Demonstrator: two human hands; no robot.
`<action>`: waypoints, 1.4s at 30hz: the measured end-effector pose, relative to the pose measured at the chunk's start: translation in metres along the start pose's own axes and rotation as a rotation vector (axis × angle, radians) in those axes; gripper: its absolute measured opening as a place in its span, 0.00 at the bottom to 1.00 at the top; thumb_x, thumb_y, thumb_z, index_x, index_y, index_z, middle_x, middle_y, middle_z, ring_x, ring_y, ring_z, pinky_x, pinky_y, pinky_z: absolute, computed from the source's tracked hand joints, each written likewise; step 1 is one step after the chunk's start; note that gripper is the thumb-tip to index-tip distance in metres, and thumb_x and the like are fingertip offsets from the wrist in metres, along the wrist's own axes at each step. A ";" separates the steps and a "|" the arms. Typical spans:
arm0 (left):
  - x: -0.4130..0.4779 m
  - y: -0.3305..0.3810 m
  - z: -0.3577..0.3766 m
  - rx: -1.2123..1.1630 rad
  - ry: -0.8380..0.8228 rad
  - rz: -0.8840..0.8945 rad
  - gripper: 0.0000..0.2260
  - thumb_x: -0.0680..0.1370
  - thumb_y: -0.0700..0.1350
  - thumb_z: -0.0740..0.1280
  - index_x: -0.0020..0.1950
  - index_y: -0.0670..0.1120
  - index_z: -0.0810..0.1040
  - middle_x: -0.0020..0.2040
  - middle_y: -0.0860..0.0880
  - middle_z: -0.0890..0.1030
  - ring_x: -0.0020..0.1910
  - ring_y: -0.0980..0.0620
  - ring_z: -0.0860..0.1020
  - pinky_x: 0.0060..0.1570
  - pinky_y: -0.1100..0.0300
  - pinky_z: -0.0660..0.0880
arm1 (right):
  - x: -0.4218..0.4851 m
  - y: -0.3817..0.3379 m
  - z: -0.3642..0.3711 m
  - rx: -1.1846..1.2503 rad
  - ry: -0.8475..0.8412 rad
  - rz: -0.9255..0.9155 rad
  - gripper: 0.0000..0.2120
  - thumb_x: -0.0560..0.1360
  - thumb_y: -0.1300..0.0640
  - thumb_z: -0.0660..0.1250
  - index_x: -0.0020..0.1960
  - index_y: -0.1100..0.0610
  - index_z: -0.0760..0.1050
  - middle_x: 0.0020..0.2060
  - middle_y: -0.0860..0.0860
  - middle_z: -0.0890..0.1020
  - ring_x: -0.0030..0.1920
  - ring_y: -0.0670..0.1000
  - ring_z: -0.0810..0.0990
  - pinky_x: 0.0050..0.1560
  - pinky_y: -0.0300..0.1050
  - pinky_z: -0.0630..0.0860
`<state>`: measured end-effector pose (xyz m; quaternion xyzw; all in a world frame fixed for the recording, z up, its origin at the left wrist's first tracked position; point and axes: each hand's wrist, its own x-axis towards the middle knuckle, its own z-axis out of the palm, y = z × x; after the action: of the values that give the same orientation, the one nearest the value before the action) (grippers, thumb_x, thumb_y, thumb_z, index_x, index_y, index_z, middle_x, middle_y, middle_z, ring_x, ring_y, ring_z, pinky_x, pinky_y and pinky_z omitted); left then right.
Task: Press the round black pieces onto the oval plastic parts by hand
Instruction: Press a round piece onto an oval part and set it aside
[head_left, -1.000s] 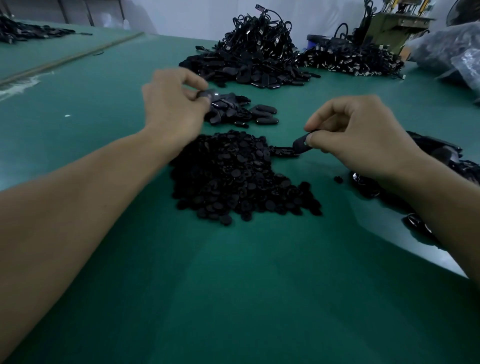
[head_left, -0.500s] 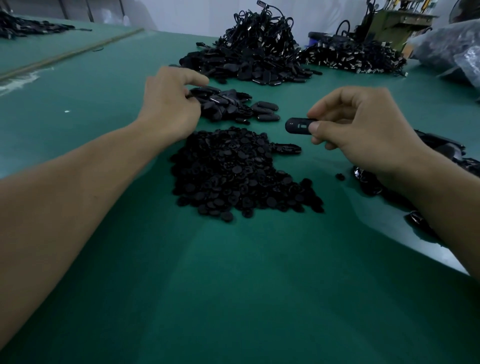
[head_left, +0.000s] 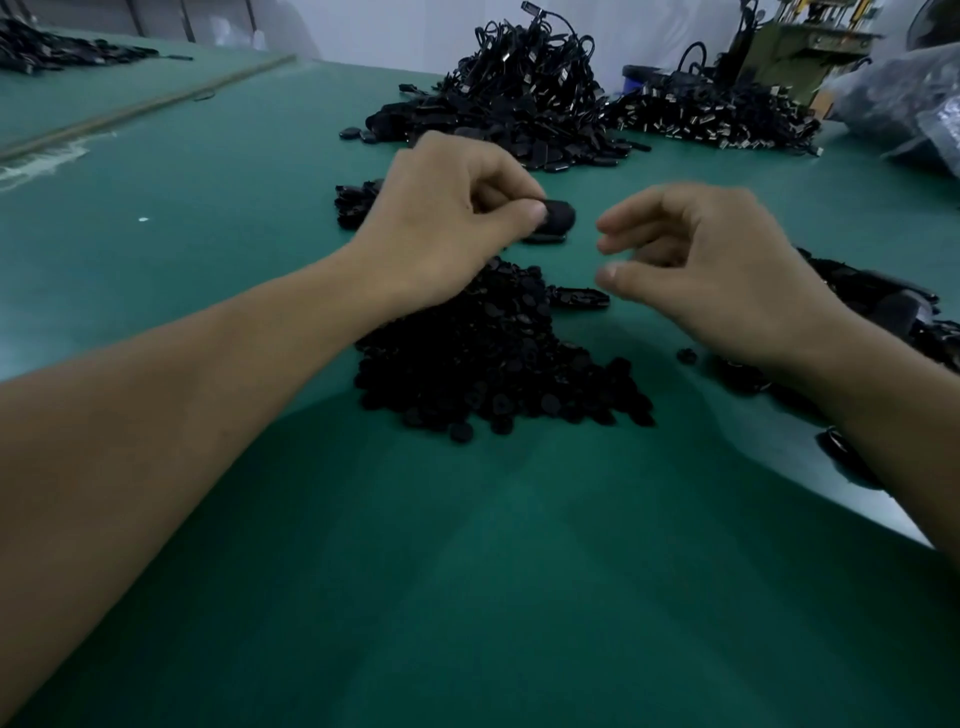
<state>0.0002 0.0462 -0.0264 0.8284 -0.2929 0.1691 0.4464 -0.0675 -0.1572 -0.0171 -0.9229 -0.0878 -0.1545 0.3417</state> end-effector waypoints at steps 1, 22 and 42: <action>0.001 -0.002 -0.001 0.005 0.041 -0.022 0.04 0.77 0.44 0.72 0.44 0.53 0.82 0.38 0.58 0.82 0.32 0.67 0.76 0.39 0.73 0.71 | 0.000 0.001 -0.001 -0.134 -0.066 -0.019 0.13 0.75 0.53 0.75 0.58 0.48 0.80 0.49 0.42 0.83 0.48 0.43 0.83 0.48 0.28 0.75; 0.002 -0.010 -0.007 -0.001 0.195 -0.167 0.11 0.76 0.43 0.71 0.34 0.55 0.80 0.29 0.59 0.81 0.30 0.63 0.78 0.40 0.69 0.74 | 0.006 0.007 0.004 -0.193 0.035 0.121 0.12 0.78 0.65 0.65 0.58 0.55 0.81 0.46 0.51 0.84 0.48 0.48 0.83 0.57 0.40 0.77; 0.002 -0.010 -0.007 -0.030 0.232 -0.207 0.11 0.75 0.43 0.71 0.35 0.55 0.80 0.28 0.60 0.81 0.31 0.62 0.79 0.34 0.70 0.73 | 0.006 -0.003 0.012 -0.275 -0.123 -0.073 0.15 0.81 0.64 0.59 0.60 0.52 0.80 0.53 0.46 0.83 0.50 0.42 0.78 0.46 0.19 0.66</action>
<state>0.0082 0.0556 -0.0279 0.8224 -0.1551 0.2124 0.5045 -0.0596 -0.1464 -0.0219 -0.9648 -0.1200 -0.1206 0.2004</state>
